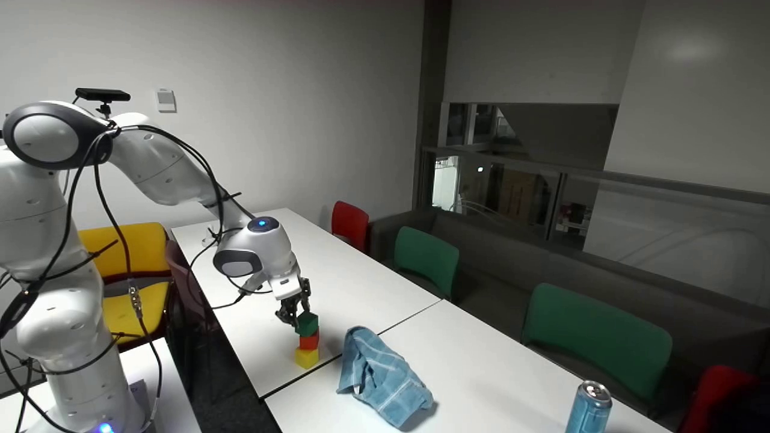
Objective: Pick up the orange and green object and place them on top of the yellow object
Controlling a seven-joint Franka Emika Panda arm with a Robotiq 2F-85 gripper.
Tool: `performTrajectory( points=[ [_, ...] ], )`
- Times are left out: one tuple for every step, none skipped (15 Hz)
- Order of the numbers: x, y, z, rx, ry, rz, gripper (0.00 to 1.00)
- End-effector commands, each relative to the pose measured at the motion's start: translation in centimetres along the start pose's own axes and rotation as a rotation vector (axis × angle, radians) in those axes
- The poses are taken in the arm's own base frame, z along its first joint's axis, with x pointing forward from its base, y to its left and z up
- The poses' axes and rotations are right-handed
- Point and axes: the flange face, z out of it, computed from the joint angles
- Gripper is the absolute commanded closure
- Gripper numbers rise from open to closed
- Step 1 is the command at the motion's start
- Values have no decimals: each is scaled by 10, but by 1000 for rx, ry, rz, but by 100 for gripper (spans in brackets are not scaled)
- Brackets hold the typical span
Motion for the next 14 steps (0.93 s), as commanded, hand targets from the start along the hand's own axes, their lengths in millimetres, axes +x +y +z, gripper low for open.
performTrajectory(
  points=[
    [7, -3, 0, 4, -21, -2, 67],
    [7, -3, 1, 3, -22, -2, 67],
    [7, -3, 1, 1, -22, 0, 67],
    [7, -3, 1, 0, -22, 1, 49],
    [8, -3, 1, 0, -21, 0, 17],
    [8, -3, 1, 0, -21, -1, 16],
    [8, -3, 1, 0, -19, 1, 11],
    [8, -3, 1, 0, -18, 1, 4],
    [8, -3, 1, 0, -18, 2, 0],
    [8, -3, 1, 0, -18, 3, 0],
    [9, -3, 1, 0, -17, 4, 0],
    [9, -3, 0, 0, -14, 5, 0],
    [9, -3, -2, 4, -9, 7, 0],
    [8, -3, -7, 12, 2, 8, 0]
  ],
)
